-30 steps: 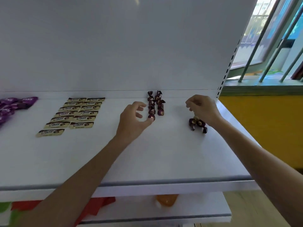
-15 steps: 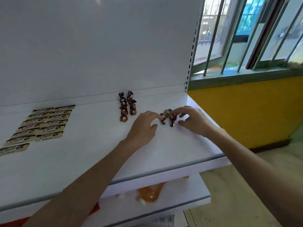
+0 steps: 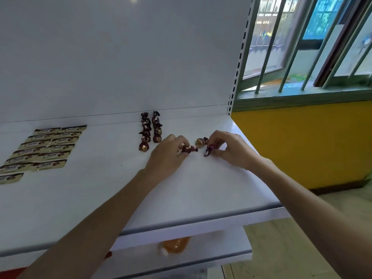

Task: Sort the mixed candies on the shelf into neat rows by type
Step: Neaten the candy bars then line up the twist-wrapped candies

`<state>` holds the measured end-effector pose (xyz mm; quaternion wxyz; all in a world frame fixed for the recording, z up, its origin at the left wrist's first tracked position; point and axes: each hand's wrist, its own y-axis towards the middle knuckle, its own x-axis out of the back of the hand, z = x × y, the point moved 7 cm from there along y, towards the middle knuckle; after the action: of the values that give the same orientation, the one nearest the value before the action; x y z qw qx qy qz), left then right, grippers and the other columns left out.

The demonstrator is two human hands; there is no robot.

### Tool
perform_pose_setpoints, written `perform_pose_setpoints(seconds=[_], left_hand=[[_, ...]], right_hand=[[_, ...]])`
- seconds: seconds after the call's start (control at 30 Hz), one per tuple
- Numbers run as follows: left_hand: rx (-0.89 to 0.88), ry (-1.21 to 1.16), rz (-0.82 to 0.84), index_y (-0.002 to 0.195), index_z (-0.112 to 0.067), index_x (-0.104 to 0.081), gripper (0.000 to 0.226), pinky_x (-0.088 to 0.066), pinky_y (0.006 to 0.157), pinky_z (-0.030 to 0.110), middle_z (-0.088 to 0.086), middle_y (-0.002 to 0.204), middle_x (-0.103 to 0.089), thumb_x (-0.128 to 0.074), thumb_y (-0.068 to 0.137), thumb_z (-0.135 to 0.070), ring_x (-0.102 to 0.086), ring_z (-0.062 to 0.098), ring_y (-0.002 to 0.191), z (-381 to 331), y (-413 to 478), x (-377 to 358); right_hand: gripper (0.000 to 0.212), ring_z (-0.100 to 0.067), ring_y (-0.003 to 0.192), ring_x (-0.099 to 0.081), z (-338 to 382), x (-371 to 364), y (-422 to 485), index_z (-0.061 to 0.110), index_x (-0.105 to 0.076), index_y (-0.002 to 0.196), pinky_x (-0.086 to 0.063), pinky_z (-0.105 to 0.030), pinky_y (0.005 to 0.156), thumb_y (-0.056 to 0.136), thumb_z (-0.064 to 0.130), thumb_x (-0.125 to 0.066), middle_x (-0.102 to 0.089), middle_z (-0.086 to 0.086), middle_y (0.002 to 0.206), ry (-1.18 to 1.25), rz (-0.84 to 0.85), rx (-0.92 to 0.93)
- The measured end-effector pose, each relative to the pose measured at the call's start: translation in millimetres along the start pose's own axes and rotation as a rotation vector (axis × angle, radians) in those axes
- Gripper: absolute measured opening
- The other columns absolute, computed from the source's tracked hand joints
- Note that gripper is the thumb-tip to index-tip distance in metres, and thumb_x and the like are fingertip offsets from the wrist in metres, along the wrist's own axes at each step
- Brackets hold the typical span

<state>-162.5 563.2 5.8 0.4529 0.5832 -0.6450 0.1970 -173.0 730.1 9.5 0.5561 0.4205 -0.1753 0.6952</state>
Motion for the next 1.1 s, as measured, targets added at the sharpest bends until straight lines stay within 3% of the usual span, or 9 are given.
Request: perform_pose_setpoints(seconds=[0.2, 0.3, 0.47, 0.53, 0.67, 0.77, 0.87, 1.0, 1.1], left_hand=[[0.085, -0.151, -0.073, 0.094, -0.016, -0.056, 0.012, -0.041, 0.069, 0.021, -0.001, 0.099, -0.055, -0.064, 0.084, -0.015, -0.057, 0.013, 0.088, 9.1, -9.4, 6.5], [0.132, -0.222, -0.113, 0.090, -0.017, -0.054, 0.012, -0.039, 0.062, 0.015, -0.003, 0.093, -0.060, -0.064, 0.083, -0.016, -0.056, 0.007, 0.077, 18.1, -20.0, 15.8], [0.235, -0.318, -0.223, 0.095, -0.016, -0.060, 0.012, -0.040, 0.062, 0.008, -0.007, 0.084, -0.059, -0.063, 0.084, -0.019, -0.052, 0.000, 0.068, 41.0, -42.0, 43.4], [0.266, -0.364, -0.249, 0.090, -0.017, -0.063, 0.007, -0.040, 0.063, 0.004, -0.007, 0.083, -0.061, -0.064, 0.084, -0.020, -0.054, -0.001, 0.070, 51.3, -50.8, 53.8], [0.329, -0.470, -0.291, 0.090, -0.017, -0.063, 0.006, -0.042, 0.071, 0.003, -0.006, 0.086, -0.066, -0.064, 0.085, -0.018, -0.059, 0.001, 0.079, 70.9, -65.1, 69.7], [0.377, -0.557, -0.292, 0.096, -0.016, -0.062, 0.009, -0.047, 0.087, 0.024, 0.001, 0.093, -0.067, -0.061, 0.087, -0.014, -0.063, 0.014, 0.090, 82.1, -72.5, 74.6], [0.406, -0.605, -0.297, 0.096, -0.015, -0.061, 0.010, -0.046, 0.092, 0.030, 0.001, 0.093, -0.067, -0.061, 0.087, -0.011, -0.061, 0.013, 0.090, 88.8, -76.3, 79.3], [0.415, -0.620, -0.286, 0.091, -0.019, -0.064, 0.010, -0.047, 0.092, 0.030, -0.002, 0.090, -0.069, -0.064, 0.084, -0.012, -0.063, 0.012, 0.088, 90.8, -74.2, 80.4], [0.405, -0.573, -0.261, 0.095, -0.020, -0.066, 0.012, -0.047, 0.079, 0.014, -0.003, 0.091, -0.070, -0.065, 0.084, -0.016, -0.064, 0.006, 0.087, 89.0, -70.2, 78.1]], right_hand=[[0.023, -0.010, 0.081, -0.059, 5.9, 2.4, 2.9, 0.021, -0.062, 0.110, -0.048, -0.022, 0.072, 0.088, 0.015, -0.059, -0.066, 0.000, 0.094, 0.142, -0.030, -0.053], [0.015, -0.011, 0.078, -0.061, 20.7, -2.4, 8.5, 0.023, -0.061, 0.100, -0.048, -0.023, 0.074, 0.089, 0.015, -0.057, -0.068, -0.001, 0.090, 0.273, -0.068, -0.056], [0.016, -0.009, 0.081, -0.060, 53.5, -16.6, 18.9, 0.026, -0.059, 0.078, -0.049, -0.025, 0.071, 0.077, 0.017, -0.072, -0.064, 0.000, 0.094, 0.393, -0.144, -0.044], [0.016, -0.008, 0.071, -0.060, 63.8, -29.7, 24.0, 0.024, -0.059, 0.077, -0.049, -0.022, 0.062, 0.077, 0.015, -0.072, -0.066, -0.002, 0.087, 0.508, -0.072, -0.064], [0.022, -0.010, 0.064, -0.064, 82.3, -53.8, 27.7, 0.011, -0.055, 0.108, -0.051, -0.021, 0.057, 0.088, 0.002, -0.056, -0.065, -0.009, 0.086, 0.874, 0.108, -0.102], [0.029, -0.011, 0.076, -0.066, 91.9, -66.3, 28.8, 0.012, -0.055, 0.116, -0.052, -0.019, 0.062, 0.090, 0.000, -0.050, -0.068, -0.002, 0.094, 1.023, 0.258, -0.154], [0.021, -0.011, 0.082, -0.065, 97.4, -73.5, 31.3, 0.011, -0.057, 0.103, -0.050, -0.018, 0.062, 0.088, -0.001, -0.048, -0.069, -0.002, 0.100, 1.070, 0.336, -0.182], [0.022, -0.013, 0.082, -0.065, 97.0, -73.5, 37.1, 0.009, -0.059, 0.097, -0.050, -0.018, 0.060, 0.082, -0.006, -0.055, -0.065, -0.008, 0.100, 1.042, 0.293, -0.173], [0.019, -0.012, 0.077, -0.065, 89.0, -70.6, 42.7, 0.011, -0.059, 0.086, -0.052, -0.019, 0.060, 0.078, -0.006, -0.063, -0.063, -0.004, 0.091, 0.893, 0.193, -0.163]])
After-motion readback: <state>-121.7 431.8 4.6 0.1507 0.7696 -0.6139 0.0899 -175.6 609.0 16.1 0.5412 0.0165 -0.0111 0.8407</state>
